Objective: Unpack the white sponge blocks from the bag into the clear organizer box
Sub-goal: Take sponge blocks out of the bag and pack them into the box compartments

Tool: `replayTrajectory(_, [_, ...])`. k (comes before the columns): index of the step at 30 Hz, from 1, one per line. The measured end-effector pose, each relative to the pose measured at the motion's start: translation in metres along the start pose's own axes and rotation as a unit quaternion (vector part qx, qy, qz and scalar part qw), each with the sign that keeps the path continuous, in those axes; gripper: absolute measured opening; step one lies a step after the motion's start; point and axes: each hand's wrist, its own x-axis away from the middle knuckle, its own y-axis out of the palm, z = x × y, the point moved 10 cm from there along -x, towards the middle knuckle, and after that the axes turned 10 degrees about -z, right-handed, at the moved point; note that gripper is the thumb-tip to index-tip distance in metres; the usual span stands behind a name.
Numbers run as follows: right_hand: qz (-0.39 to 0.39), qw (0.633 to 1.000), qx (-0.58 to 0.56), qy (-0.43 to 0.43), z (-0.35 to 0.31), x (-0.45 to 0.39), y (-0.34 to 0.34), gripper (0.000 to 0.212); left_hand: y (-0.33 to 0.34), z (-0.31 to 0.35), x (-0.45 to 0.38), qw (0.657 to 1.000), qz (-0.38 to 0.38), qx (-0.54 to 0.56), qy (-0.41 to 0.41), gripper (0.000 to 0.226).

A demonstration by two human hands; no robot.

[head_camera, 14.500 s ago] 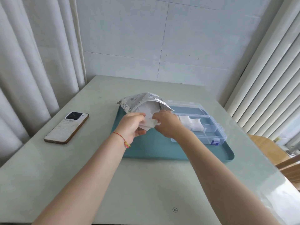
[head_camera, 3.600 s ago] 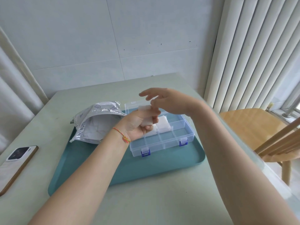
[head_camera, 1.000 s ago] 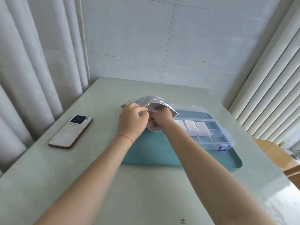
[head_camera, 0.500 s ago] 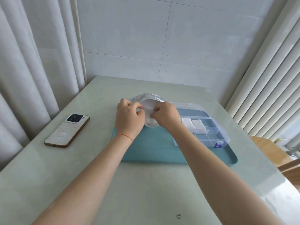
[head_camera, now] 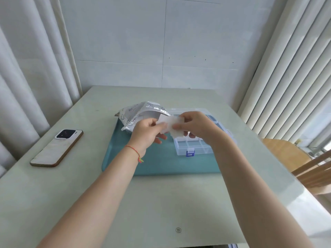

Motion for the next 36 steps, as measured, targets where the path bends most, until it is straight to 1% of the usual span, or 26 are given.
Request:
replayTrajectory(3, [0.019,0.998,-0.061,0.011,0.022,-0.003,0.002,0.025,0.008,-0.010,0.001,0.995,-0.008,0.096,-0.013,0.013])
replayTrajectory(5, [0.046,0.995,-0.083,0.017,0.033,-0.002,-0.001,0.026,0.011,-0.016,0.002,0.994,-0.006,0.109,-0.018,0.013])
replayTrajectory(8, [0.099,0.989,-0.110,0.006,0.042,0.002,-0.006,0.021,0.006,-0.025,0.003,0.994,0.013,0.108,-0.029,0.014])
replayTrajectory(11, [0.141,0.981,-0.134,-0.019,0.043,0.009,-0.012,0.017,-0.004,-0.034,0.004,0.996,0.022,0.080,-0.042,0.014])
replayTrajectory(12, [0.143,0.980,-0.135,-0.029,0.040,0.012,-0.013,0.016,-0.005,-0.035,0.004,0.997,0.014,0.064,-0.046,0.013])
replayTrajectory(14, [0.123,0.983,-0.130,-0.050,0.033,0.014,-0.010,0.016,-0.003,-0.036,0.005,0.998,-0.011,0.037,-0.051,0.013])
replayTrajectory(16, [0.094,0.987,-0.112,-0.065,0.025,0.015,-0.002,0.013,0.004,-0.034,0.006,0.997,-0.039,0.038,-0.052,0.015])
replayTrajectory(18, [0.079,0.989,-0.099,-0.074,0.021,0.014,0.006,0.009,0.010,-0.033,0.007,0.995,-0.060,0.064,-0.055,0.018])
replayTrajectory(21, [0.095,0.992,-0.053,-0.071,0.019,0.012,0.010,0.007,0.016,-0.031,0.009,0.987,-0.079,0.122,-0.068,0.024])
replayTrajectory(24, [0.107,0.992,0.004,-0.068,0.019,0.012,0.010,0.010,0.020,-0.034,0.011,0.971,-0.092,0.201,-0.093,0.030])
replayTrajectory(25, [0.114,0.991,0.031,-0.067,0.018,0.012,0.009,0.011,0.022,-0.034,0.011,0.968,-0.100,0.212,-0.093,0.030])
replayTrajectory(27, [0.134,0.984,0.085,-0.077,0.014,0.014,0.008,0.012,0.024,-0.034,0.010,0.971,-0.111,0.194,-0.078,0.026])
replayTrajectory(28, [0.138,0.981,0.097,-0.095,0.011,0.015,0.009,0.015,0.024,-0.034,0.010,0.974,-0.109,0.183,-0.070,0.023])
replayTrajectory(29, [0.133,0.979,0.101,-0.115,0.008,0.015,0.012,0.022,0.022,-0.035,0.010,0.977,-0.101,0.176,-0.067,0.022])
replayTrajectory(32, [0.070,0.981,0.111,-0.145,0.007,0.012,0.028,0.059,0.017,-0.038,0.010,0.981,-0.074,0.165,-0.071,0.020])
replayTrajectory(33, [0.056,0.980,0.126,-0.146,0.007,0.011,0.033,0.066,0.017,-0.039,0.010,0.981,-0.072,0.163,-0.075,0.020])
replayTrajectory(34, [0.053,0.978,0.139,-0.144,0.008,0.011,0.035,0.066,0.018,-0.039,0.010,0.981,-0.073,0.161,-0.077,0.020])
replayTrajectory(36, [0.059,0.977,0.154,-0.133,0.009,0.010,0.036,0.056,0.018,-0.038,0.011,0.982,-0.070,0.158,-0.076,0.019])
